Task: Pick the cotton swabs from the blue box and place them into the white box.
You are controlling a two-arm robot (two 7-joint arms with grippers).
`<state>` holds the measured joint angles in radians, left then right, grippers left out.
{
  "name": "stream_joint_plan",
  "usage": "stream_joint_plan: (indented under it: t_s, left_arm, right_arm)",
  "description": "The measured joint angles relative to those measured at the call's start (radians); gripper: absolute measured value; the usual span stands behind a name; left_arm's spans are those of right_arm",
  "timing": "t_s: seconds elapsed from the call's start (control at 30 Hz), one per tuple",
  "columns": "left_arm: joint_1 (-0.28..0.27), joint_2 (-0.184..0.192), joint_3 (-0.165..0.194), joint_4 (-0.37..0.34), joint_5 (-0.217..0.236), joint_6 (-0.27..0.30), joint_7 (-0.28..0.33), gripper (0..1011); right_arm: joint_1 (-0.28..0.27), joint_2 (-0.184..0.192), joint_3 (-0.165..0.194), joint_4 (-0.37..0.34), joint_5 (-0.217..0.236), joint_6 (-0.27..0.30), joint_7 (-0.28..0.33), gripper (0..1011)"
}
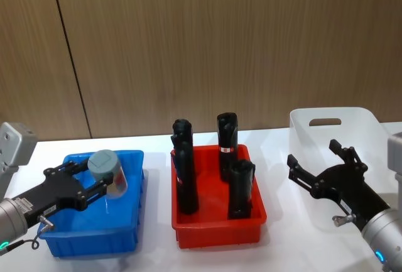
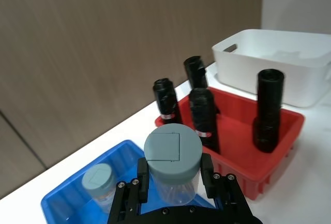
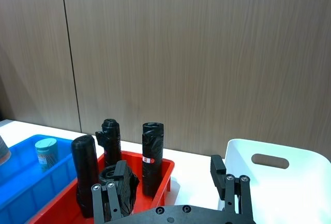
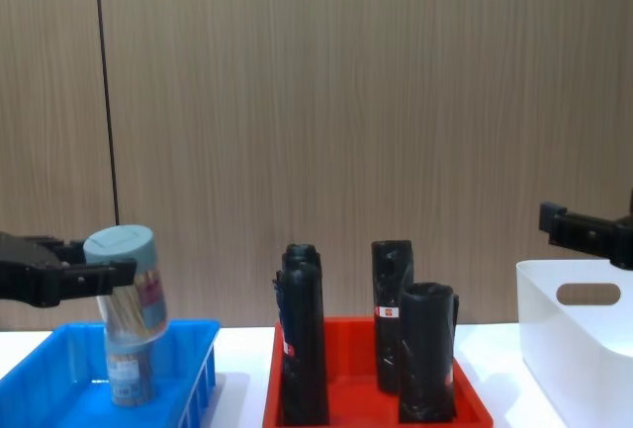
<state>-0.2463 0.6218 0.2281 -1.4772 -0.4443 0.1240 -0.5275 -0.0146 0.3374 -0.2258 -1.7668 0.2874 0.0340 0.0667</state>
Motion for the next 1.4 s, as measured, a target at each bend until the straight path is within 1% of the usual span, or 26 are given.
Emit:
stream_joint_plan:
  t_s: [0.03, 0.1, 0.13, 0.17, 0.2, 0.23, 0.27, 0.4, 0.47, 0.5, 0.57, 0.63, 0.67, 0.7, 0.77, 0.8, 0.87, 0.9, 0.97, 1.0, 1.1, 1.17, 1.2, 1.4]
  left_arm:
    - [-0.003, 0.003, -0.002, 0.007, -0.005, -0.009, -0.027, 604]
    - [-0.008, 0.005, -0.003, 0.017, -0.012, -0.02, -0.06, 604]
    - [-0.012, 0.007, -0.004, 0.027, -0.019, -0.031, -0.089, 604]
    - [-0.014, 0.008, -0.005, 0.034, -0.022, -0.037, -0.103, 604]
    - [-0.02, 0.009, -0.005, 0.047, -0.031, -0.049, -0.137, 604]
    - [-0.02, 0.009, -0.005, 0.047, -0.031, -0.049, -0.137, 604]
    - [-0.024, 0.009, -0.006, 0.057, -0.037, -0.06, -0.167, 604]
    - [-0.041, 0.009, -0.006, 0.091, -0.052, -0.088, -0.246, 604]
    - [-0.048, 0.008, -0.006, 0.107, -0.056, -0.1, -0.275, 604]
    - [-0.055, 0.007, -0.005, 0.12, -0.06, -0.111, -0.31, 604]
    - [-0.063, 0.006, -0.004, 0.133, -0.063, -0.121, -0.339, 604]
    - [-0.079, 0.003, -0.001, 0.162, -0.066, -0.141, -0.4, 604]
    - [-0.079, 0.003, -0.001, 0.162, -0.066, -0.141, -0.4, 604]
    - [-0.086, 0.001, 0.001, 0.175, -0.067, -0.15, -0.428, 604]
    - [-0.093, 0.0, 0.002, 0.185, -0.067, -0.159, -0.456, 604]
    - [-0.103, -0.002, 0.005, 0.2, -0.068, -0.169, -0.488, 604]
    - [-0.109, -0.004, 0.007, 0.21, -0.068, -0.178, -0.515, 604]
    - [-0.118, -0.006, 0.009, 0.224, -0.068, -0.189, -0.546, 604]
    - [-0.13, -0.01, 0.012, 0.239, -0.068, -0.2, -0.583, 604]
    - [-0.13, -0.01, 0.012, 0.239, -0.068, -0.2, -0.583, 604]
    - [-0.15, -0.016, 0.018, 0.267, -0.069, -0.224, -0.653, 604]
    - [-0.159, -0.018, 0.021, 0.278, -0.07, -0.232, -0.68, 604]
    - [-0.167, -0.021, 0.023, 0.288, -0.071, -0.24, -0.706, 604]
    - [-0.195, -0.03, 0.032, 0.32, -0.078, -0.268, -0.787, 604]
  right_arm:
    - [0.0, 0.0, 0.0, 0.0, 0.0, 0.0, 0.0, 1002]
    - [0.0, 0.0, 0.0, 0.0, 0.0, 0.0, 0.0, 1002]
    - [0.0, 0.0, 0.0, 0.0, 0.0, 0.0, 0.0, 1002]
    - [0.0, 0.0, 0.0, 0.0, 0.0, 0.0, 0.0, 1002]
    - [0.0, 0.0, 0.0, 0.0, 0.0, 0.0, 0.0, 1002]
    - [0.0, 0.0, 0.0, 0.0, 0.0, 0.0, 0.0, 1002]
    - [0.0, 0.0, 0.0, 0.0, 0.0, 0.0, 0.0, 1002]
    - [0.0, 0.0, 0.0, 0.0, 0.0, 0.0, 0.0, 1002]
    - [0.0, 0.0, 0.0, 0.0, 0.0, 0.0, 0.0, 1002]
    - [0.0, 0.0, 0.0, 0.0, 0.0, 0.0, 0.0, 1002]
    - [0.0, 0.0, 0.0, 0.0, 0.0, 0.0, 0.0, 1002]
    - [0.0, 0.0, 0.0, 0.0, 0.0, 0.0, 0.0, 1002]
    - [0.0, 0.0, 0.0, 0.0, 0.0, 0.0, 0.0, 1002]
    - [0.0, 0.0, 0.0, 0.0, 0.0, 0.0, 0.0, 1002]
    - [0.0, 0.0, 0.0, 0.0, 0.0, 0.0, 0.0, 1002]
    - [0.0, 0.0, 0.0, 0.0, 0.0, 0.0, 0.0, 1002]
    - [0.0, 0.0, 0.0, 0.0, 0.0, 0.0, 0.0, 1002]
    - [0.0, 0.0, 0.0, 0.0, 0.0, 0.0, 0.0, 1002]
    - [0.0, 0.0, 0.0, 0.0, 0.0, 0.0, 0.0, 1002]
    - [0.0, 0.0, 0.0, 0.0, 0.0, 0.0, 0.0, 1002]
    - [0.0, 0.0, 0.0, 0.0, 0.0, 0.0, 0.0, 1002]
    - [0.0, 0.0, 0.0, 0.0, 0.0, 0.0, 0.0, 1002]
    - [0.0, 0.0, 0.0, 0.0, 0.0, 0.0, 0.0, 1002]
    - [0.0, 0.0, 0.0, 0.0, 0.0, 0.0, 0.0, 1002]
